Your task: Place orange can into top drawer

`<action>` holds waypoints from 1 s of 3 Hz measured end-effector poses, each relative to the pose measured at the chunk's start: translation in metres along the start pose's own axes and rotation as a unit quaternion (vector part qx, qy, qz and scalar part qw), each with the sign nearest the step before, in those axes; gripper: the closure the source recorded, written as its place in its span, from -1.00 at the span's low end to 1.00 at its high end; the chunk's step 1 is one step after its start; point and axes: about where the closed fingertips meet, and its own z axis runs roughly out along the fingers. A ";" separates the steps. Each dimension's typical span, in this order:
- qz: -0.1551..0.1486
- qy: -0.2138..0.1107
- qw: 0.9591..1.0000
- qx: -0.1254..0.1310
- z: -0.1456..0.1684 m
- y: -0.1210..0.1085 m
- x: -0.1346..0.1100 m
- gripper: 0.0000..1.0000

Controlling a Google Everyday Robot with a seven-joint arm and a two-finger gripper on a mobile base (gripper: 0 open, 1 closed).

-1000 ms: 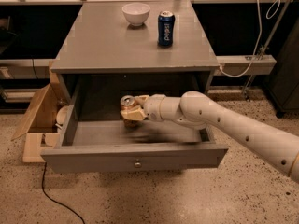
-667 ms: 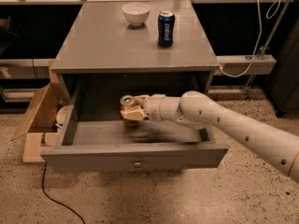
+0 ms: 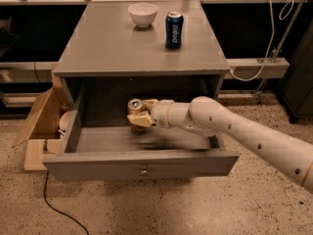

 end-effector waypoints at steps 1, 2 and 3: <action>0.003 -0.001 1.000 0.005 -0.013 -0.001 0.003 -1.00; 0.003 -0.012 1.000 0.013 -0.051 -0.007 -0.008 -1.00; -0.002 -0.009 0.999 0.041 -0.106 -0.013 -0.022 -1.00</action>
Offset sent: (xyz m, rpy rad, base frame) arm -0.0260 -0.0978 0.0530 0.0424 -0.0294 -0.0553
